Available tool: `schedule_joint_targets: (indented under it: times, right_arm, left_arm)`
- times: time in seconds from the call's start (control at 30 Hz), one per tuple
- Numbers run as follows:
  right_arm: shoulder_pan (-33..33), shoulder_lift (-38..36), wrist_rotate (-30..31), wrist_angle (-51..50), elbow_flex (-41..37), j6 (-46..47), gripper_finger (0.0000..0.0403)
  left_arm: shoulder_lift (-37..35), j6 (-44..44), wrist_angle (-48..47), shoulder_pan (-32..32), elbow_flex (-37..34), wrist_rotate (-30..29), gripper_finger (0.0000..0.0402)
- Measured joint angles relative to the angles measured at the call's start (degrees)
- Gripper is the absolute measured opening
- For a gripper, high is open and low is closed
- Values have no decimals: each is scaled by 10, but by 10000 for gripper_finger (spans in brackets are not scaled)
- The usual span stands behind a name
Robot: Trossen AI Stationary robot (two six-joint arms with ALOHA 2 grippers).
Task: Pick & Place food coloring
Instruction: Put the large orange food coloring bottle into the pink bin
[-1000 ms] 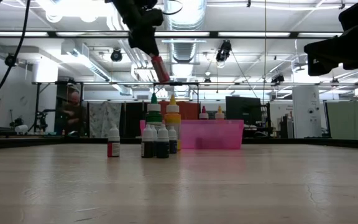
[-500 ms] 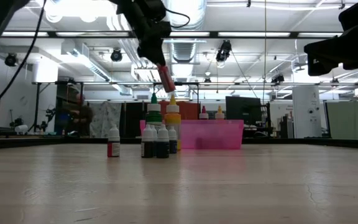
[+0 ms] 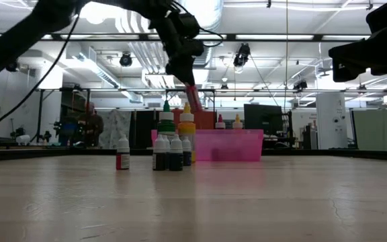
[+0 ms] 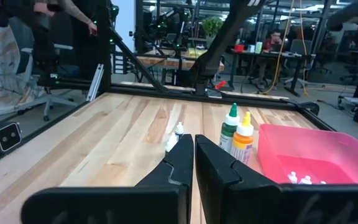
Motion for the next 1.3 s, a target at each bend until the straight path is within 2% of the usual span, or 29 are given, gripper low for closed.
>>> schedule_joint_targets:
  times: [0.1, 0.63, 1.3]
  right_arm:
    - [0, 0, 0, 0, 0, 0, 8]
    - [0, 0, 0, 0, 0, 0, 8]
    - [0, 0, 0, 0, 0, 0, 8]
  left_arm:
    - [23, -1, -1, -6, 18, 0, 95]
    - [70, -10, 0, -26, 13, -2, 95]
    - [118, 28, 1, -40, 12, -61, 95]
